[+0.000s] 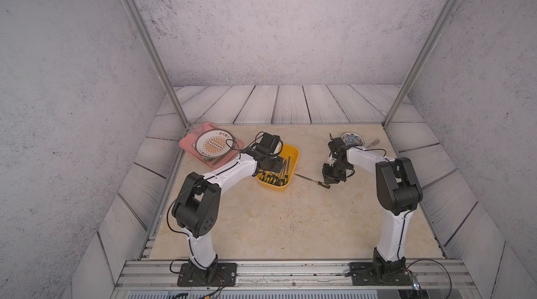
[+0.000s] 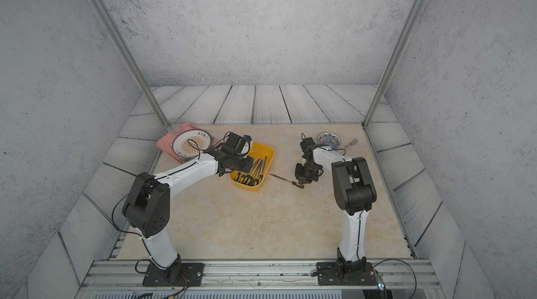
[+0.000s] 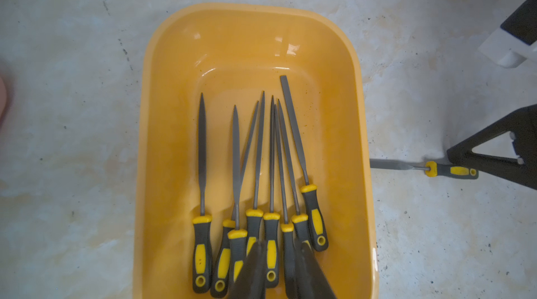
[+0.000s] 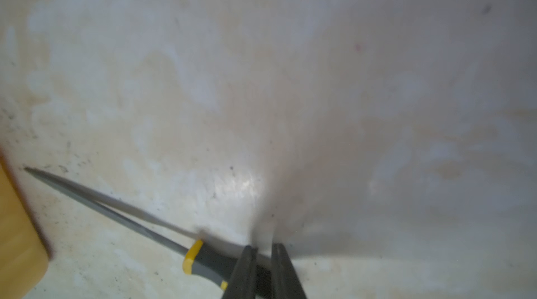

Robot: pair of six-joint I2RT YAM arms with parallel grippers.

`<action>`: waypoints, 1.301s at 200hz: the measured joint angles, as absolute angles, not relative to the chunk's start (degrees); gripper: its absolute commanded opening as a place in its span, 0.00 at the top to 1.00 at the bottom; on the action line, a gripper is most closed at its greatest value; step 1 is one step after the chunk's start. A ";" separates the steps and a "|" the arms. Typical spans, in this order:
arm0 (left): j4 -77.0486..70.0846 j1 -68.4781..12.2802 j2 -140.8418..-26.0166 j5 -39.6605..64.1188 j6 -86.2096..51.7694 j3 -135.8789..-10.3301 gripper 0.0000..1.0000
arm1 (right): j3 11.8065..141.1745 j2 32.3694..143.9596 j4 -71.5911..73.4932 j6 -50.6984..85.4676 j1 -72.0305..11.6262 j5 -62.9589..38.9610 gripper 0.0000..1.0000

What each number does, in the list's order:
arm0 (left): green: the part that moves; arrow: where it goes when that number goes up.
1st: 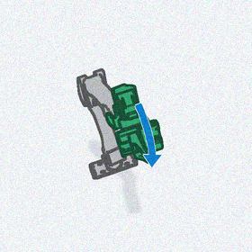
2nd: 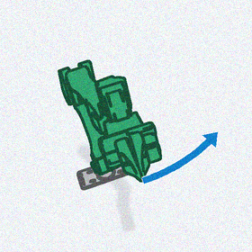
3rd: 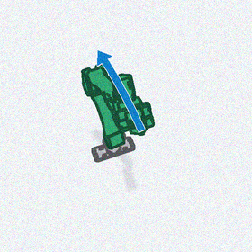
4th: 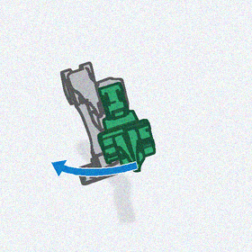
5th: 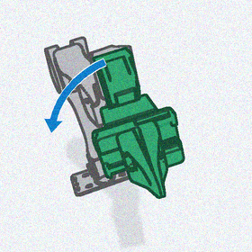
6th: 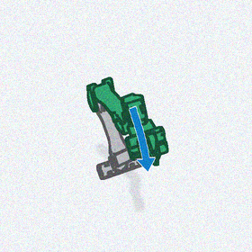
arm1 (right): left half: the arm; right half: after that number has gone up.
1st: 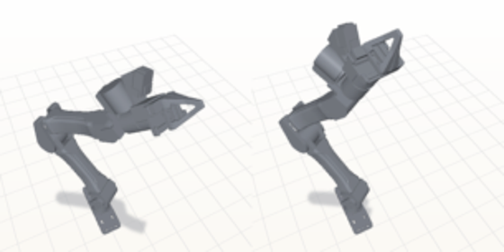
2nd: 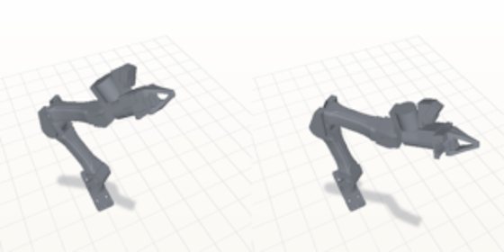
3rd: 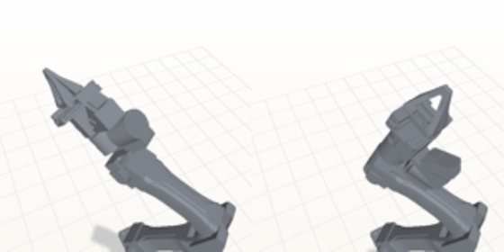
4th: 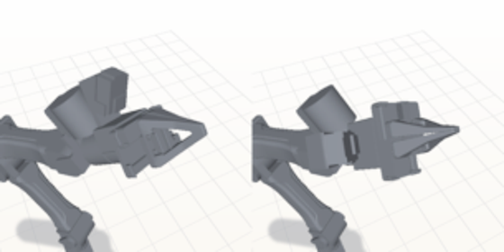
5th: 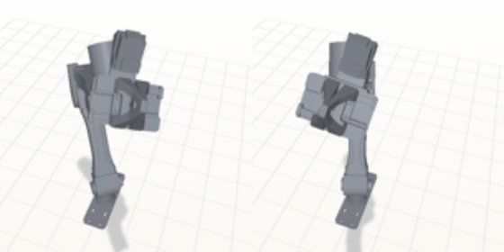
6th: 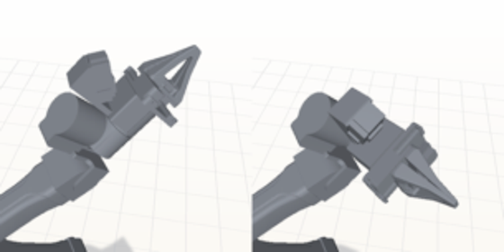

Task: Put the file tool into the storage box
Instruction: Adjust the file tool at the center of the board, then pick up the file tool from the center of the board.

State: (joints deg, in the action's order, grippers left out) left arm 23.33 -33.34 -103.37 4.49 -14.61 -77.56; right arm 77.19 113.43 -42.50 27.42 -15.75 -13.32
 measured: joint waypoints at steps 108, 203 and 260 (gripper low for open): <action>23.31 -33.41 -103.37 5.85 -15.46 -77.56 0.77 | 70.22 101.80 -42.02 28.64 -19.18 -15.94 0.57; 23.29 -33.52 -103.37 5.85 -15.49 -77.56 0.77 | 73.28 109.49 -43.86 23.22 -24.73 -14.24 0.57; 23.27 -33.52 -103.37 5.85 -15.51 -77.56 0.76 | 70.26 108.38 -44.25 22.39 -28.91 -7.66 0.80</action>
